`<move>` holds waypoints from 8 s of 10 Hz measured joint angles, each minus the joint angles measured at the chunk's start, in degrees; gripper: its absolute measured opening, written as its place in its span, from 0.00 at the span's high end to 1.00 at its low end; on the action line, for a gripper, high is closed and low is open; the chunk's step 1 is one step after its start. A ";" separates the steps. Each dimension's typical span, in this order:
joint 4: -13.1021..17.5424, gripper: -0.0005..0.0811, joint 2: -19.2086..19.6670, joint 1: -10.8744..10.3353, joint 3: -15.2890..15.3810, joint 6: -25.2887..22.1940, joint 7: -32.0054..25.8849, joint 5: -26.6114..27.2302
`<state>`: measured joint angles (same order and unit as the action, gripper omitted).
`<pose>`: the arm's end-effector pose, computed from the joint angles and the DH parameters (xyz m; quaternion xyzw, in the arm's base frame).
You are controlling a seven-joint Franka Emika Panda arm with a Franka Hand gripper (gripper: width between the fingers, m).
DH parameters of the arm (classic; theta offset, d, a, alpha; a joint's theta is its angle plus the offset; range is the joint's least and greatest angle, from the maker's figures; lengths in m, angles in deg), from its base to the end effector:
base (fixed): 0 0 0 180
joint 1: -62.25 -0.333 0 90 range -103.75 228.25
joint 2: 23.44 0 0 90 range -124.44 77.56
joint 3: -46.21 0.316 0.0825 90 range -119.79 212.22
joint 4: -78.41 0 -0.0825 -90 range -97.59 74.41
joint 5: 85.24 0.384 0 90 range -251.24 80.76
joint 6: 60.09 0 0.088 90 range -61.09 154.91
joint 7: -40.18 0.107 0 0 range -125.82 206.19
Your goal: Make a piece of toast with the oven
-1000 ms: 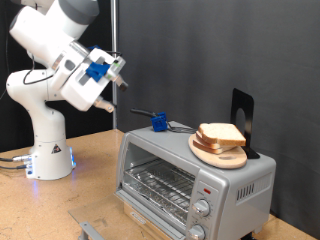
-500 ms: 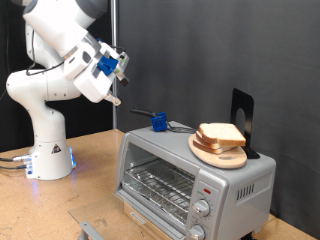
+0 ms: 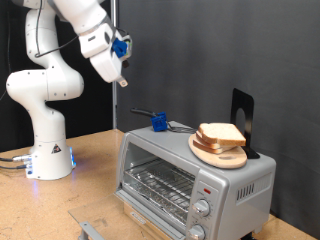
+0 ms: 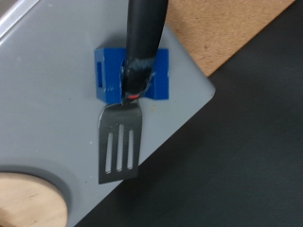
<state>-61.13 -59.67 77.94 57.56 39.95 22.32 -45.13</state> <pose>0.3678 0.0396 0.5258 -0.9593 -0.0224 -0.0327 0.2796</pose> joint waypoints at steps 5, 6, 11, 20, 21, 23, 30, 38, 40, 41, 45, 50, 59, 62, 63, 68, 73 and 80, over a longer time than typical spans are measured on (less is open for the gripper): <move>0.35 0.00 -0.61 0.10 8.71 4.51 5.78 -4.88; 0.36 0.00 -0.57 0.10 9.27 4.75 6.21 -4.73; -0.36 0.00 -0.71 0.02 10.03 9.03 6.16 -2.38; -10.65 0.00 -2.52 -0.95 17.87 23.07 6.39 3.60; -11.47 0.00 -2.50 -0.95 18.93 24.22 6.74 3.86; -12.75 0.00 -2.32 -0.92 20.70 25.89 6.94 4.08; -13.54 0.00 1.62 -0.94 25.47 33.14 6.56 6.68; -13.55 0.00 5.17 -1.00 27.66 35.91 4.76 7.42; -13.55 0.00 5.45 -1.12 27.96 35.95 4.25 7.90; -13.55 0.00 5.69 -1.15 28.12 35.97 4.15 7.96; -13.55 0.16 6.37 -1.15 28.64 35.99 4.15 8.05; -13.54 0.45 6.42 -1.15 28.84 36.23 4.15 8.44; -10.71 0.44 -0.81 -1.58 20.23 21.57 2.56 11.29; -11.35 0.44 -1.13 -1.58 19.49 22.23 0.43 12.79; -11.81 0.44 -1.92 -1.57 17.83 21.91 -1.26 13.40; -12.70 0.44 -5.06 2.67 8.19 13.95 -4.10 5.35; -10.29 0.44 -1.08 9.85 4.58 15.19 -5.85 0.47; -5.01 0.44 8.87 11.42 4.84 17.67 -8.25 -2.16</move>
<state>-66.14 -50.81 89.36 62.40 57.62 14.07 -47.29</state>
